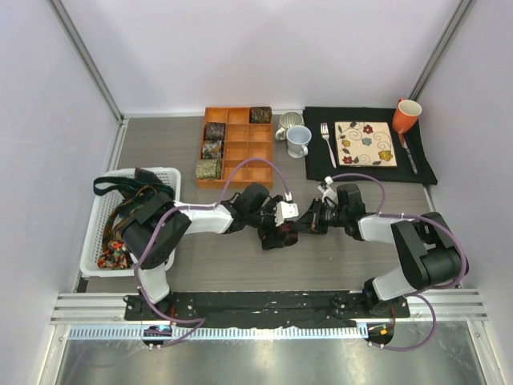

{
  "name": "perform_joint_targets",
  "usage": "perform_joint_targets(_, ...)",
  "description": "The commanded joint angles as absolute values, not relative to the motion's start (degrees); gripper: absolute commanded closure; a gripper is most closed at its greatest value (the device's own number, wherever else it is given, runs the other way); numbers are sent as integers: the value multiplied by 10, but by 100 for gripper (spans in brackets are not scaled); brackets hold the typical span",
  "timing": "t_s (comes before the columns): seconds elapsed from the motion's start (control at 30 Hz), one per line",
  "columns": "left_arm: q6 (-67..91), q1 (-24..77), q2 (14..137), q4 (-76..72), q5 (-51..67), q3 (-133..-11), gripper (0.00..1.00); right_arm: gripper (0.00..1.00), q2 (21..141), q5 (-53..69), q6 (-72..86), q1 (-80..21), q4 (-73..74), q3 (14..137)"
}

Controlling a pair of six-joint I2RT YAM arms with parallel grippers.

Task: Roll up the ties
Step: Pick up the tie at the center of the board, then place the tie in the storage box.

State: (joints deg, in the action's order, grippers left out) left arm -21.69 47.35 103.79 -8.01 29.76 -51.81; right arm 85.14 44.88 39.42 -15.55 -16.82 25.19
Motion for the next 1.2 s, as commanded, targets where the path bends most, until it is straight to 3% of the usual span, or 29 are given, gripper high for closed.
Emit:
perform_joint_targets(0.0,-203,475,1064,-76,323,-533,0,99,831,432,372,-161,-155,250)
perform_joint_targets(0.1,-203,475,1075,-64,331,-537,1,99,825,433,374,-162,-152,255)
perform_joint_targets(0.2,-205,475,1075,-55,339,-537,17,99,818,432,370,-163,-142,263)
perform_joint_targets(0.3,-206,475,1066,-48,350,-536,41,99,811,427,366,-163,-125,270)
perform_joint_targets(0.33,-207,475,1064,-47,349,-535,56,99,809,426,364,-163,-120,275)
perform_joint_targets(0.4,-207,475,1053,-44,352,-532,64,99,805,418,359,-163,-104,281)
perform_joint_targets(0.5,-207,475,1041,-27,346,-532,46,99,797,407,346,-163,-69,302)
perform_joint_targets(0.53,-204,474,1029,-26,340,-531,30,99,795,402,343,-163,-56,316)
perform_joint_targets(0.6,-201,469,1013,-20,331,-523,13,99,788,396,329,-163,-20,334)
perform_joint_targets(0.63,-196,468,996,-14,325,-520,1,99,786,383,324,-163,-5,355)
perform_joint_targets(0.97,-167,386,847,93,355,-501,0,99,768,299,245,-165,154,518)
perform_joint_targets(1.17,-106,301,745,140,365,-499,0,99,830,194,138,-209,228,696)
